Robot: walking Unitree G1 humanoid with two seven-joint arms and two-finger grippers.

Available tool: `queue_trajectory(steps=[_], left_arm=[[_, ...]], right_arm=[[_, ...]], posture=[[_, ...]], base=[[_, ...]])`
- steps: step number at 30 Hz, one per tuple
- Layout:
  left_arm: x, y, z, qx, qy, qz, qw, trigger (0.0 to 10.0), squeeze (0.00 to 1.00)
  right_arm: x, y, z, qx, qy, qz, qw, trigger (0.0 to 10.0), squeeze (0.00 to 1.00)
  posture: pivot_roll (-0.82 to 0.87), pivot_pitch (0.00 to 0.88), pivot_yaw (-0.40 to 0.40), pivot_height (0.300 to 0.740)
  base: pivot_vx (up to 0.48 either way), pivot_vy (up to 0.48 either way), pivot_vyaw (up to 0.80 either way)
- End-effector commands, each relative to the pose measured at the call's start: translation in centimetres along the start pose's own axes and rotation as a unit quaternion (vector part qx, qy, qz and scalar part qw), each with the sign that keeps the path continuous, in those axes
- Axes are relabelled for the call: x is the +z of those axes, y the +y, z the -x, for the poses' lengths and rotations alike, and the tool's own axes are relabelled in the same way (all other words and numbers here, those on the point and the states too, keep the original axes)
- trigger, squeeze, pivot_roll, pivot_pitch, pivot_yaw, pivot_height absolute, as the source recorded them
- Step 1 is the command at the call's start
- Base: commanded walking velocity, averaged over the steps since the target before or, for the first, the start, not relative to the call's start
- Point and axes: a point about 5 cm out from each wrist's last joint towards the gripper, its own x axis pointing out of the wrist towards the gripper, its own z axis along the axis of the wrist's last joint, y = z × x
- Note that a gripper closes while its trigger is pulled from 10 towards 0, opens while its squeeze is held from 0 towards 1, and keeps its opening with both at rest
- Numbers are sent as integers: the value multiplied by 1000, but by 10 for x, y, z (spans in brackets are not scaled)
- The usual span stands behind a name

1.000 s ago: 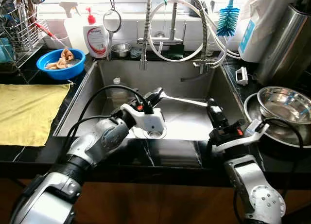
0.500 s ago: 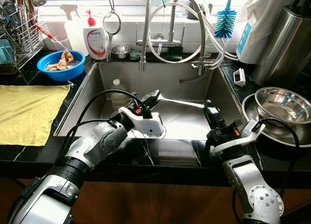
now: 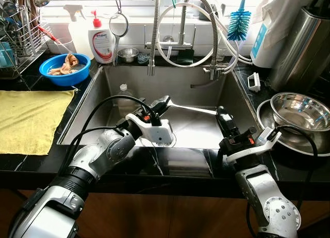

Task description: Kitchen organization

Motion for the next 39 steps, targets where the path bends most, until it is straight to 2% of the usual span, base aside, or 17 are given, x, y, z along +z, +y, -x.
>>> queue_trajectory(steps=[1,20,21,23,39], left_arm=[[-1,15,-6,28,-3,24,999,10000,0],[-1,15,-6,28,-3,24,999,10000,0],[-5,4,3,13,14,4,1000,10000,0],[-11,-6,14,1,32,-31,999,10000,0],[-11,-6,15,7,34,-37,999,10000,0]], right_arm=[[-27,42,16,-77,-11,127,989,10000,0],[-27,42,16,-77,-11,127,989,10000,0],[-13,43,16,-73,-40,145,986,10000,0],[1,44,15,-67,-71,160,982,10000,0],[1,44,14,-65,-70,161,982,10000,0]], posture=[[1,0,-81,719],[1,0,-81,719],[2,0,0,719],[4,0,0,719],[6,0,0,719]], base=[[0,0,0],[0,0,0],[0,0,0],[0,0,0],[0,0,0]])
